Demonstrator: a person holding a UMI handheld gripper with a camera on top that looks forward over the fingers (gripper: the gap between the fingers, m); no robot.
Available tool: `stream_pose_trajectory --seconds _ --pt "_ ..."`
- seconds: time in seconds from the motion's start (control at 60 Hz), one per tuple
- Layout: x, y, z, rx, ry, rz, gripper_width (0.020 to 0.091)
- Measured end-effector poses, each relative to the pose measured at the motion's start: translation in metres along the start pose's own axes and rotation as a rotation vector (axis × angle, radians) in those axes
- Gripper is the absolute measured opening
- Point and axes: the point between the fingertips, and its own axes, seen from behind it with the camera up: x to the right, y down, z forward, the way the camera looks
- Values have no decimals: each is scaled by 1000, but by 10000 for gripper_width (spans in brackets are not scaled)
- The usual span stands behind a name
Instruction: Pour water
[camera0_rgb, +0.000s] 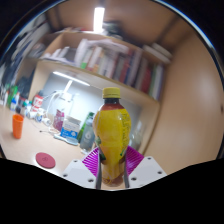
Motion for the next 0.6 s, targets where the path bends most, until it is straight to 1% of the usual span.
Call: stream_pose_trajectory --seconds 0.1,0.117,0.2,0.283,0.317,0.383,0.45,0.483,0.55,0.567,0.6 --pt "-54 -73 25 97 -37 -330 315" --pt "-60 -83 29 114 -58 -390 314" --pt "-128 -114 47 159 -104 -694 314" --pt "-179 -123 60 200 -137 -1015 314" --pt "-201 -125 67 211 -123 -1137 313" --pt "-227 -121 70 244 -174 -1349 314" --pt "-259 -114 76 259 -183 -1523 314" --pt "-271 -115 77 284 -170 -1604 313" --pt "-289 -122 80 358 -126 -1754 314" --pt "-278 -127 68 370 -125 -1786 315" --pt "-289 -125 79 387 -129 -1812 313"
